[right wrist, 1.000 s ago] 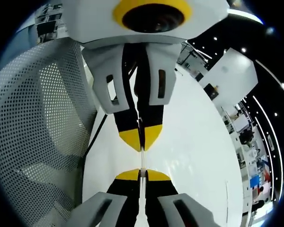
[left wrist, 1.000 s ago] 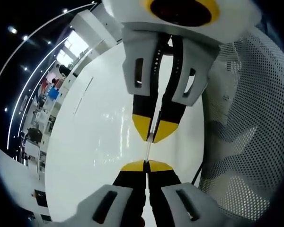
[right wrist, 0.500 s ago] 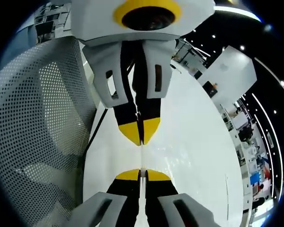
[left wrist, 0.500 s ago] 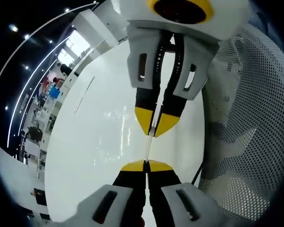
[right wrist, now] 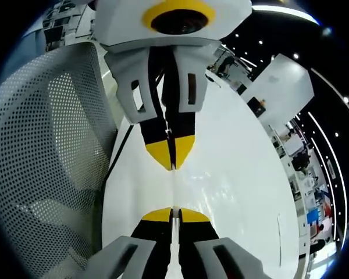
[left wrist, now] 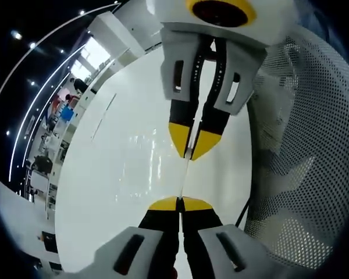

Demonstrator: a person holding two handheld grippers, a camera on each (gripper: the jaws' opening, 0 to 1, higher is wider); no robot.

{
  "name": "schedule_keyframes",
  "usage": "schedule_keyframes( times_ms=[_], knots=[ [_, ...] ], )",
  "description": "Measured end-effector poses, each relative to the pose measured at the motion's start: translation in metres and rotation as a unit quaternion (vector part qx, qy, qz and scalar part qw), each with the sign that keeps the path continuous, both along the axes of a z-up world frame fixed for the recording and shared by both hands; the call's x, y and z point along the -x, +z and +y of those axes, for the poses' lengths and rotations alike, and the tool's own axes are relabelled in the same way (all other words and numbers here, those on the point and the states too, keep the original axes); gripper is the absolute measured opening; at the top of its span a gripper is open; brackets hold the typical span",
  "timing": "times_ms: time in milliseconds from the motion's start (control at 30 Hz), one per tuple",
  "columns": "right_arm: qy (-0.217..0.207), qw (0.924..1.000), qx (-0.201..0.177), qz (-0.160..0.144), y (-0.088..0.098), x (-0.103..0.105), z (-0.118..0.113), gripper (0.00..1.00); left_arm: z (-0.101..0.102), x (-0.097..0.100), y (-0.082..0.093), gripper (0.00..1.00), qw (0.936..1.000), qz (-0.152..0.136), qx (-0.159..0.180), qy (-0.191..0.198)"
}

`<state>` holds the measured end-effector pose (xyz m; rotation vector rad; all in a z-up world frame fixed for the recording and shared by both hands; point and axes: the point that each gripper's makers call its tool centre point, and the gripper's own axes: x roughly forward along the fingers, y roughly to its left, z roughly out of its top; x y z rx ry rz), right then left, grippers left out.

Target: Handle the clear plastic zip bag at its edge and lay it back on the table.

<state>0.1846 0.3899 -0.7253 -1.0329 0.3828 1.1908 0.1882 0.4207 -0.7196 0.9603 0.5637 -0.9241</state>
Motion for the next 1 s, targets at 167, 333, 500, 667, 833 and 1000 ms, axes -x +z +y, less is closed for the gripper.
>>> schedule_keyframes(
  times_ms=[167, 333, 500, 667, 833, 1000],
  knots=[
    [-0.001, 1.0, 0.001, 0.0, -0.001, 0.0, -0.002, 0.0, 0.0, 0.0, -0.001, 0.0, 1.0, 0.0, 0.0, 0.001],
    [-0.005, 1.0, 0.0, 0.002, -0.001, 0.0, -0.005, 0.0, 0.002, 0.0, -0.002, 0.0, 1.0, 0.001, 0.001, 0.002],
    [-0.011, 0.9999, 0.0, 0.005, -0.002, 0.0, -0.009, 0.0, 0.004, 0.0, -0.002, 0.0, 1.0, 0.001, 0.0, 0.004],
    [-0.017, 0.9998, -0.001, 0.008, -0.004, 0.0, -0.013, 0.0, 0.008, 0.0, -0.004, 0.0, 1.0, 0.003, 0.001, 0.008],
    [-0.018, 0.9998, 0.002, 0.009, -0.005, 0.001, -0.016, 0.0, 0.009, 0.001, -0.006, 0.0, 1.0, 0.004, -0.001, 0.009],
    [-0.021, 0.9997, 0.002, 0.01, -0.005, 0.0, -0.017, 0.0, 0.01, -0.001, -0.007, 0.0, 0.9999, 0.005, -0.001, 0.01]
  ],
)
